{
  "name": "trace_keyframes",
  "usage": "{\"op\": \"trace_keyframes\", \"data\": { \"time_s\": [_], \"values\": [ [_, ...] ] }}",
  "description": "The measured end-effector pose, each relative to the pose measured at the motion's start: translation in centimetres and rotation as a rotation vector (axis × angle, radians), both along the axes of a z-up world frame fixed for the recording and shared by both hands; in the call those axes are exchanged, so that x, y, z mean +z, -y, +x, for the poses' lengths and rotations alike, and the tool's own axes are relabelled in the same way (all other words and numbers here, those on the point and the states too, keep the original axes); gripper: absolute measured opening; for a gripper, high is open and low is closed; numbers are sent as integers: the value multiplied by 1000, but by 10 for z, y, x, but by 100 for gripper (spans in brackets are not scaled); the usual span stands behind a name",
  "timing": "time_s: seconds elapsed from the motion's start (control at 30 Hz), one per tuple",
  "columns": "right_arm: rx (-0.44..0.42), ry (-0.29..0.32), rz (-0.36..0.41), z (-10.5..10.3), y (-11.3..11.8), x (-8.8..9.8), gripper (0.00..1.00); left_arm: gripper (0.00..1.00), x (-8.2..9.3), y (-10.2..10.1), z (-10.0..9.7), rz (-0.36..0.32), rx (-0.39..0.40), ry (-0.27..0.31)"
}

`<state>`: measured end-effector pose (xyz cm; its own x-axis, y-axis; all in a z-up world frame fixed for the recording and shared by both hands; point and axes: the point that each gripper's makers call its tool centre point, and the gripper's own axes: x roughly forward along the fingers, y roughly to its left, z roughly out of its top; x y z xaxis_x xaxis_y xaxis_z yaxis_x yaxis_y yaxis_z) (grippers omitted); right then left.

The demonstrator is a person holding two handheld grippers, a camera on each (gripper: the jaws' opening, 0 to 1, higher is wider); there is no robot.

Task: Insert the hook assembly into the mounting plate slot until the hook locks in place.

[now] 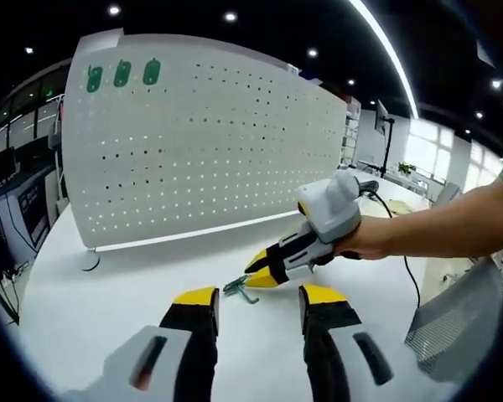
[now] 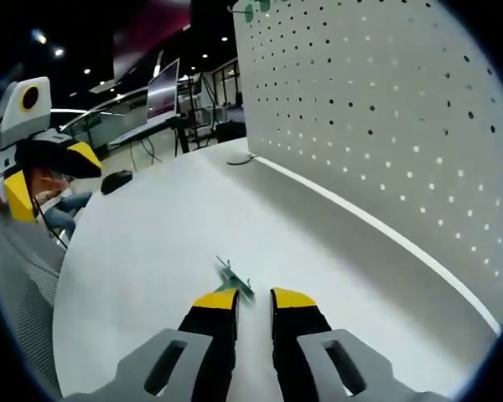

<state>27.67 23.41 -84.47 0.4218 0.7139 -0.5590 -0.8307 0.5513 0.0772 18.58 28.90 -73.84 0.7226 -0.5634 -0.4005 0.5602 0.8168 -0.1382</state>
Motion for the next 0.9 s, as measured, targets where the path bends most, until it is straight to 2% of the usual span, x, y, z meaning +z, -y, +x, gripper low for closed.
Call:
{"op": "trace_keyframes", "data": {
  "time_s": [0.47,0.9],
  "values": [
    [39,13,2,-1,-8,-6,9,38,-1,-2,1,-3,6,-7],
    [36,16,18,0,-7,-3,5,37,-2,-3,2,-2,7,-12]
  ]
}}
